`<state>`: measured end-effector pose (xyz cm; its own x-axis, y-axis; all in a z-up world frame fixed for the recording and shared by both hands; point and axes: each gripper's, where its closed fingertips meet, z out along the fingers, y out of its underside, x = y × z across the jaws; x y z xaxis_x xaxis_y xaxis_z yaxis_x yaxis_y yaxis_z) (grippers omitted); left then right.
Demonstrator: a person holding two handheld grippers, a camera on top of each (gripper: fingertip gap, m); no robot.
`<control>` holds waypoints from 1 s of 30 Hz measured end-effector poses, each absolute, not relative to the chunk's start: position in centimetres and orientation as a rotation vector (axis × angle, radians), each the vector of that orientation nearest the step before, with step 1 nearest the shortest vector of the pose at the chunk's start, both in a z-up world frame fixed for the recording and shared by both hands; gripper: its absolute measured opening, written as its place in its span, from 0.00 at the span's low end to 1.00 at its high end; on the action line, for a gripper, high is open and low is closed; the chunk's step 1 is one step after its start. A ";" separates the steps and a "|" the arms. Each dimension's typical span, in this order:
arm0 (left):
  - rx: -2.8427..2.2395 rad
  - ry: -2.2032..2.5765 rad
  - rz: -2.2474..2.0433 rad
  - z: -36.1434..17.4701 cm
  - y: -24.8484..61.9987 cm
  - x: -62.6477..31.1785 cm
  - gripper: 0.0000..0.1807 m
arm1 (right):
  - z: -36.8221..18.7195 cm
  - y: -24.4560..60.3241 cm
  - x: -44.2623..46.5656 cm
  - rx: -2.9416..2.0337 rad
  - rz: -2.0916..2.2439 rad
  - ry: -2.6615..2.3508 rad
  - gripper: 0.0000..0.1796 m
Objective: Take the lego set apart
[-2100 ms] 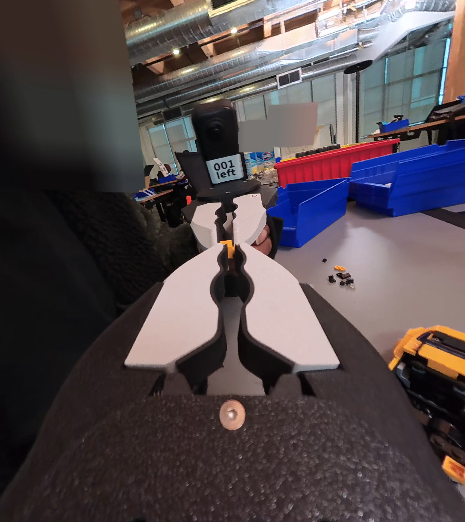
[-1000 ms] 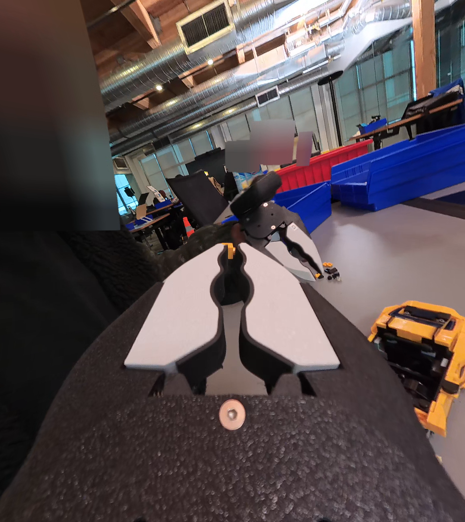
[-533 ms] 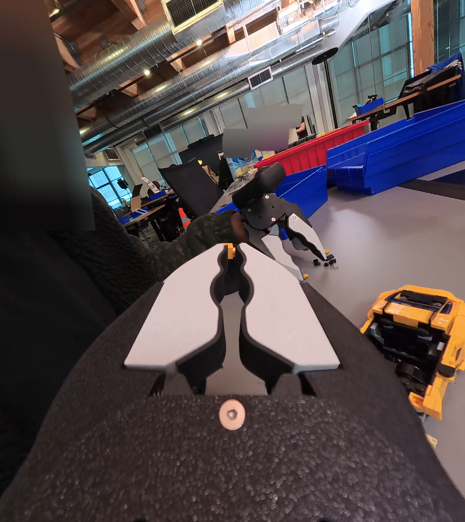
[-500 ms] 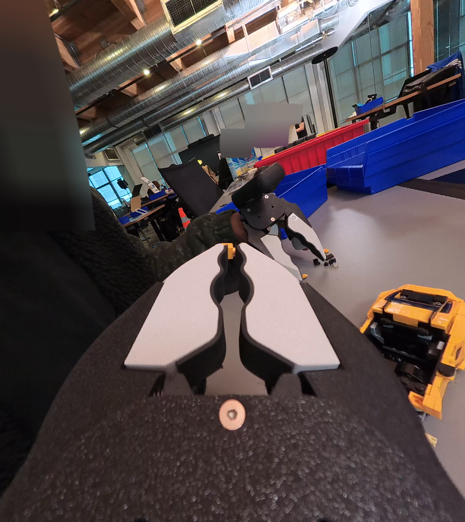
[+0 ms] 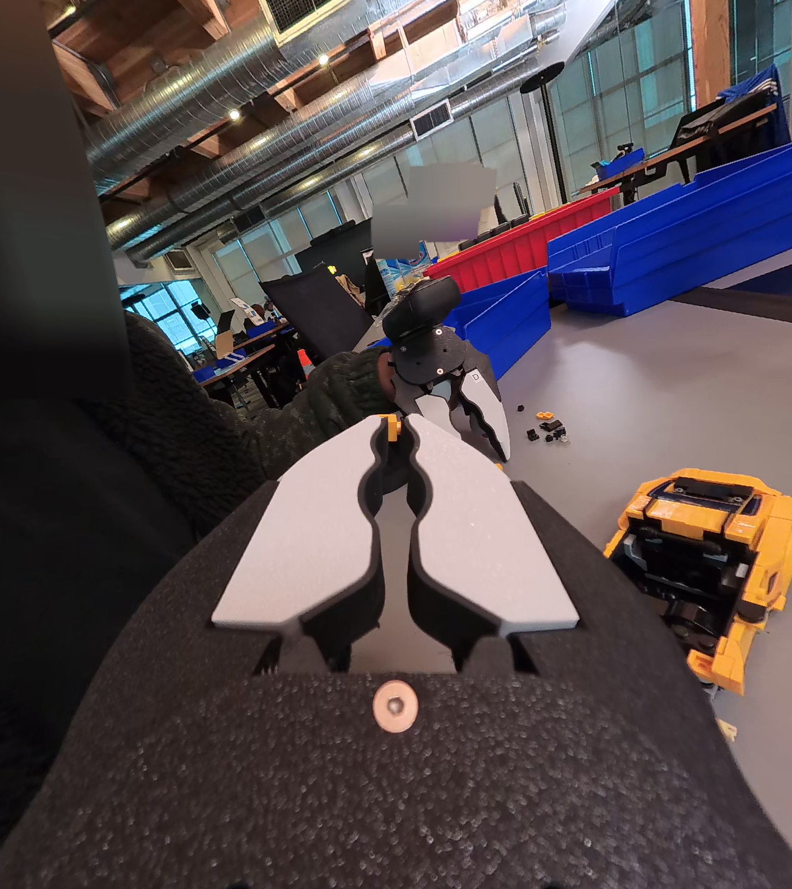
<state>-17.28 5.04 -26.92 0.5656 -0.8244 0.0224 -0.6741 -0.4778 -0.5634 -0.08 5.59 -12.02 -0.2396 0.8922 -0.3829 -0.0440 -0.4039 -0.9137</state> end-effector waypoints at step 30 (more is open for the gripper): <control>-2.382 0.376 0.122 -17.8 1.7 -40.0 0.04 | -11.8 5.3 -0.1 -1.312 1.734 -1.083 0.03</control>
